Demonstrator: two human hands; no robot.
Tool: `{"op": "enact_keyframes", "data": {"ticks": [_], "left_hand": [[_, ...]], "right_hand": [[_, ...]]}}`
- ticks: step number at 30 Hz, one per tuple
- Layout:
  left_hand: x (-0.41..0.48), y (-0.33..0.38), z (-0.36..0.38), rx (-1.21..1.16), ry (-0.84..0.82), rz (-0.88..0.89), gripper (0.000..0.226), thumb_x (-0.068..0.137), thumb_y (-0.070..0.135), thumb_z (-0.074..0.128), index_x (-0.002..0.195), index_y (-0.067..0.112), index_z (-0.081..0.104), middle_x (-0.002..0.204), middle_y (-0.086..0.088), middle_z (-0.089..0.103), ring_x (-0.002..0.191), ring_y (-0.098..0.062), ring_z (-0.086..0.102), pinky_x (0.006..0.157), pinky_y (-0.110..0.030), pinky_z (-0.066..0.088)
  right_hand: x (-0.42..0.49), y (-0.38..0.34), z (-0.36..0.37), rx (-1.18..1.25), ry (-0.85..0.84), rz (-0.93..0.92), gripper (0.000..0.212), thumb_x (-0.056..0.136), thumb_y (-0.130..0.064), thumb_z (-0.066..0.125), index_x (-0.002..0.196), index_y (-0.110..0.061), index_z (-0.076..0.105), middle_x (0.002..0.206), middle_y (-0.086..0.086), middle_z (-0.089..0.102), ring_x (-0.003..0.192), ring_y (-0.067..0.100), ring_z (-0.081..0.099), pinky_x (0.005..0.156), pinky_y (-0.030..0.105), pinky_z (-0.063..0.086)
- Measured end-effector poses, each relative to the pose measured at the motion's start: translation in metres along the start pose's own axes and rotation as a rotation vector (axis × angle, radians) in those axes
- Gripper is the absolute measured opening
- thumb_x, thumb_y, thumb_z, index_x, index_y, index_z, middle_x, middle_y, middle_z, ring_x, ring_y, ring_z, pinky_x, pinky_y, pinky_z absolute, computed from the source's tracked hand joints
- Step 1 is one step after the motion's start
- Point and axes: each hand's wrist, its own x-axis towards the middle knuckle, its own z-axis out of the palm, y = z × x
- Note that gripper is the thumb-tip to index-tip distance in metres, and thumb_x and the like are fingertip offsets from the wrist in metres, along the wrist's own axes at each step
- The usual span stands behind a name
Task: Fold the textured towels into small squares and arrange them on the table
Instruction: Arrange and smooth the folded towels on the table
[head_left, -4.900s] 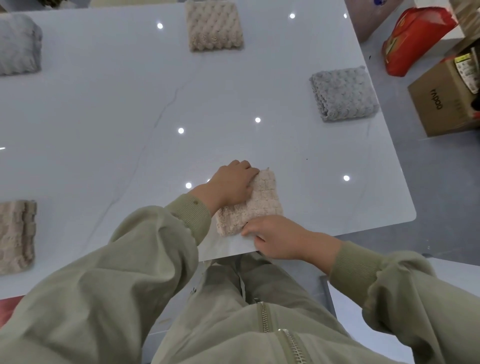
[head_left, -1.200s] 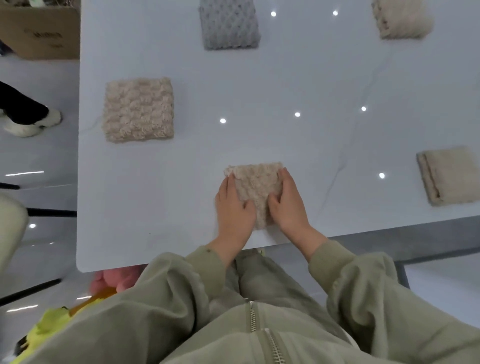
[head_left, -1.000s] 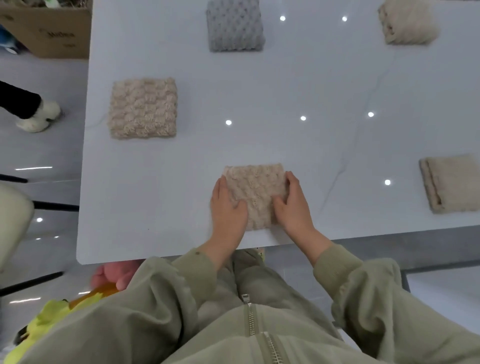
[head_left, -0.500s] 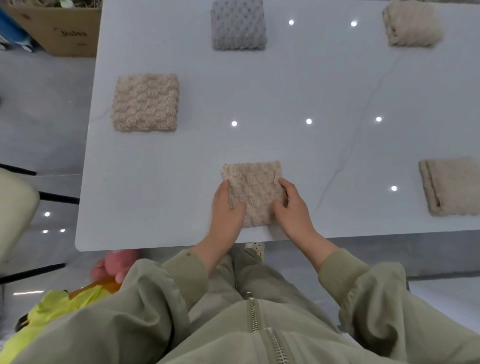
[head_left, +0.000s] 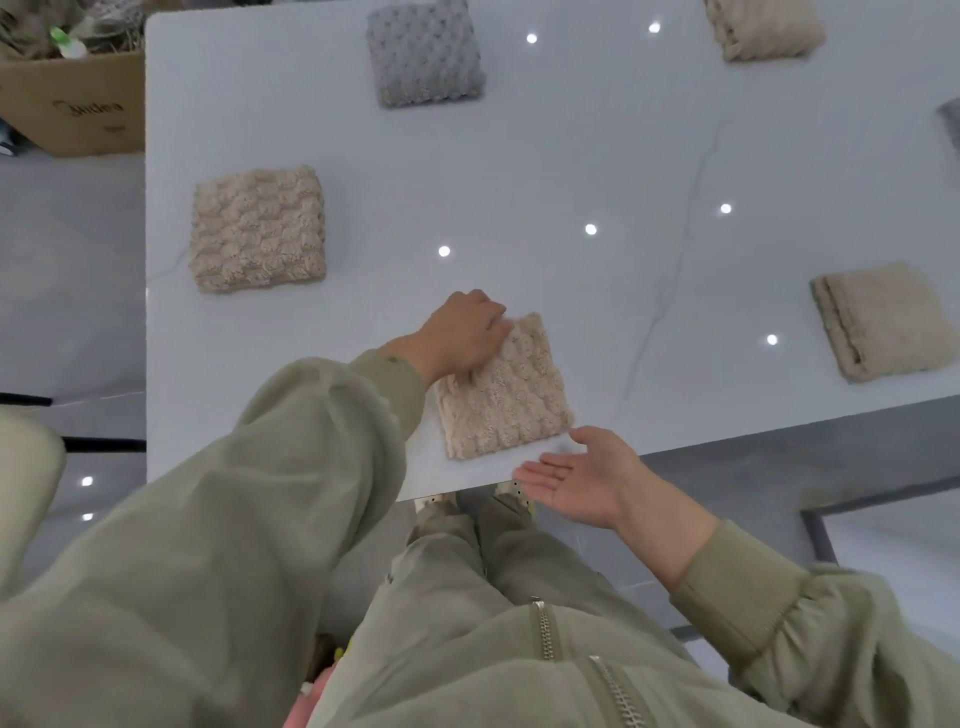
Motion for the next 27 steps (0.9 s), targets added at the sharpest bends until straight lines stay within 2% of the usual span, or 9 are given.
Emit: {"op": "enact_keyframes", "data": {"ticks": [3, 7, 10, 15, 17, 18, 20, 23, 27], "left_hand": [[0.004, 0.004, -0.002, 0.001, -0.061, 0.029, 0.042, 0.1, 0.029, 0.033, 0.114, 0.001, 0.061, 0.123, -0.015, 0.051, 0.112, -0.03, 0.047, 0.099, -0.038, 0.036], [0.004, 0.005, 0.001, 0.024, -0.078, 0.07, 0.041, 0.101, 0.03, 0.032, 0.116, 0.006, 0.062, 0.123, -0.013, 0.05, 0.113, -0.028, 0.047, 0.098, -0.037, 0.036], [0.003, 0.005, 0.006, 0.039, -0.06, 0.086, 0.041, 0.101, 0.03, 0.031, 0.117, 0.006, 0.061, 0.124, -0.012, 0.049, 0.112, -0.028, 0.046, 0.097, -0.036, 0.037], [-0.002, 0.004, 0.014, 0.03, -0.018, 0.106, 0.041, 0.101, 0.03, 0.033, 0.125, 0.008, 0.056, 0.129, -0.011, 0.047, 0.117, -0.027, 0.044, 0.099, -0.038, 0.038], [-0.002, 0.003, 0.015, 0.008, 0.009, 0.097, 0.04, 0.101, 0.029, 0.033, 0.127, 0.007, 0.054, 0.13, -0.011, 0.048, 0.118, -0.027, 0.044, 0.099, -0.037, 0.038], [-0.002, 0.002, 0.015, -0.002, 0.026, 0.09, 0.04, 0.1, 0.028, 0.034, 0.132, 0.008, 0.05, 0.132, -0.011, 0.047, 0.121, -0.028, 0.043, 0.101, -0.037, 0.036], [-0.001, 0.0, 0.015, -0.011, 0.052, 0.087, 0.044, 0.099, 0.025, 0.036, 0.14, 0.011, 0.04, 0.14, -0.01, 0.043, 0.127, -0.027, 0.039, 0.105, -0.037, 0.033], [0.004, 0.006, 0.015, -0.012, 0.035, 0.119, 0.05, 0.095, 0.018, 0.04, 0.144, 0.015, 0.033, 0.145, -0.008, 0.038, 0.132, -0.027, 0.034, 0.107, -0.037, 0.03], [0.013, 0.019, 0.016, 0.018, -0.027, 0.152, 0.051, 0.092, 0.013, 0.041, 0.143, 0.018, 0.038, 0.142, -0.008, 0.041, 0.129, -0.027, 0.037, 0.106, -0.036, 0.032]], "right_hand": [[-0.002, 0.009, 0.016, 0.144, -0.063, 0.015, 0.056, 0.101, -0.029, 0.036, 0.137, 0.013, 0.028, 0.14, 0.031, 0.037, 0.131, 0.041, 0.039, 0.11, 0.045, 0.033], [-0.004, 0.013, 0.029, 0.239, -0.126, -0.001, 0.052, 0.1, -0.028, 0.041, 0.135, 0.01, 0.035, 0.134, 0.027, 0.046, 0.125, 0.038, 0.046, 0.108, 0.044, 0.037], [-0.004, 0.013, 0.032, 0.212, -0.145, -0.032, 0.049, 0.1, -0.027, 0.041, 0.135, 0.006, 0.037, 0.136, 0.025, 0.046, 0.126, 0.037, 0.045, 0.106, 0.044, 0.037], [-0.003, 0.013, 0.037, 0.126, -0.114, -0.075, 0.052, 0.101, -0.028, 0.037, 0.139, 0.006, 0.032, 0.143, 0.023, 0.039, 0.134, 0.036, 0.036, 0.112, 0.045, 0.026], [-0.002, 0.013, 0.031, 0.003, -0.107, -0.092, 0.052, 0.1, -0.029, 0.038, 0.139, 0.005, 0.032, 0.141, 0.023, 0.041, 0.131, 0.036, 0.04, 0.112, 0.044, 0.029], [0.0, 0.012, 0.026, -0.113, -0.077, -0.112, 0.05, 0.099, -0.028, 0.038, 0.137, 0.004, 0.035, 0.137, 0.023, 0.045, 0.127, 0.036, 0.045, 0.109, 0.043, 0.033], [0.002, 0.008, 0.013, -0.348, 0.047, -0.2, 0.038, 0.096, -0.025, 0.041, 0.124, -0.001, 0.047, 0.118, 0.021, 0.056, 0.108, 0.034, 0.058, 0.09, 0.039, 0.046], [0.006, -0.002, -0.005, -0.458, 0.213, -0.368, 0.019, 0.094, -0.022, 0.043, 0.091, -0.006, 0.052, 0.082, 0.012, 0.055, 0.07, 0.025, 0.057, 0.062, 0.032, 0.045], [0.016, -0.013, -0.006, -0.583, 0.253, -0.435, 0.016, 0.092, -0.018, 0.048, 0.082, -0.007, 0.054, 0.077, 0.012, 0.057, 0.062, 0.021, 0.057, 0.055, 0.029, 0.043]]}}
